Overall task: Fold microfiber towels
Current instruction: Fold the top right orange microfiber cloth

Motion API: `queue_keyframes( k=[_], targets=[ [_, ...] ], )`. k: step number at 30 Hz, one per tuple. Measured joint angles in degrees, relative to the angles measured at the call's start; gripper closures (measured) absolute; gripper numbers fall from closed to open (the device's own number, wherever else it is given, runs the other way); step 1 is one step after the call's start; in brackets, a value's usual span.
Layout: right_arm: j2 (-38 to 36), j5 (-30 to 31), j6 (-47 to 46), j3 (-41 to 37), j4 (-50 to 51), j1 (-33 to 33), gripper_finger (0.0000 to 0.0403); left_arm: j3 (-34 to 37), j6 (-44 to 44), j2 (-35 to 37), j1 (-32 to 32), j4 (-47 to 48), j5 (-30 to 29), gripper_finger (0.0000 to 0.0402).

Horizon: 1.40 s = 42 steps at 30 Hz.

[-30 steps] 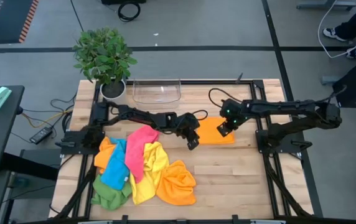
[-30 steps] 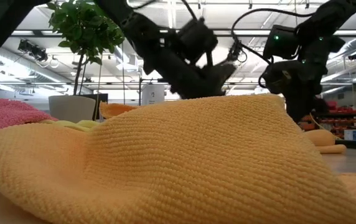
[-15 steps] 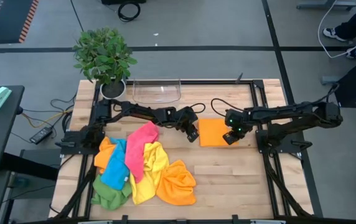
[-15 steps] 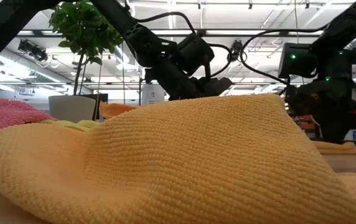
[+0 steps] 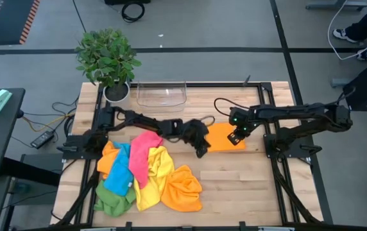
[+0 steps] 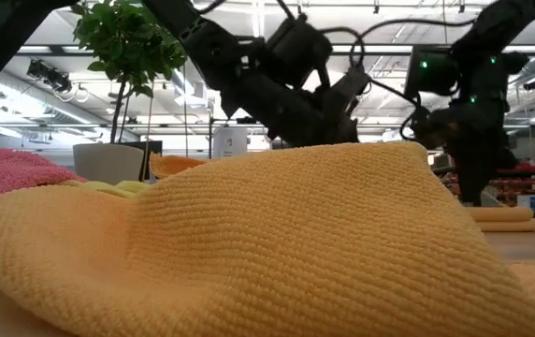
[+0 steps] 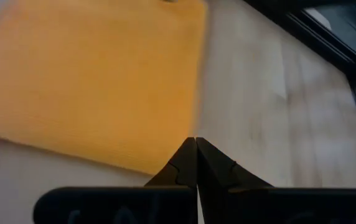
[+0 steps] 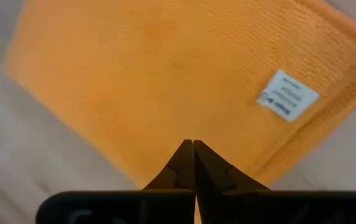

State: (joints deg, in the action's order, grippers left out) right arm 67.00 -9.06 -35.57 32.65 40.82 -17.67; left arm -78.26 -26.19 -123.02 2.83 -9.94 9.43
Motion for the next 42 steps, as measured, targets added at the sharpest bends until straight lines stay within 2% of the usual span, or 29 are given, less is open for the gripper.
queue_keyframes(
  k=[6,12,18,22,25,29,33,37,42],
  targets=[
    [-0.01,-1.04,-0.64,-5.25,-3.24,-1.93,0.0401,-0.18,-3.9,-4.67,-1.13,0.01,-1.56,0.0396],
    [-0.04,-1.55,-0.18,-5.62,-2.93,-1.96,0.0401,-0.47,-6.89,-5.43,-0.11,-0.24,-1.2,0.039],
    [-0.11,-0.1,-0.12,1.08,-0.38,-2.58,0.0402,-0.47,-2.1,1.63,3.38,3.79,7.83,0.0396],
    [-0.37,3.0,-3.35,6.01,0.2,-1.68,0.0402,-0.46,4.79,9.42,5.14,15.42,8.11,0.0388],
    [-0.36,4.68,-6.84,7.23,-2.18,0.54,0.0402,-0.39,10.85,16.17,5.71,25.5,5.5,0.0388],
    [0.14,6.85,-12.37,5.69,-8.64,4.96,0.0402,-0.57,17.42,24.47,4.97,35.69,-2.6,0.0396],
    [3.12,9.72,-16.27,2.59,-17.58,9.38,0.0402,-0.45,21.27,29.15,3.47,43.02,-9.76,0.0385],
    [8.14,13.83,-17.27,0.98,-25.34,12.43,0.0402,0.31,23.78,31.71,2.48,48.1,-13.58,0.0384],
    [13.84,12.03,-16.07,0.65,-29.53,12.57,0.0402,9.18,22.51,39.7,2.94,45.77,-14.34,0.0393]
  ],
)
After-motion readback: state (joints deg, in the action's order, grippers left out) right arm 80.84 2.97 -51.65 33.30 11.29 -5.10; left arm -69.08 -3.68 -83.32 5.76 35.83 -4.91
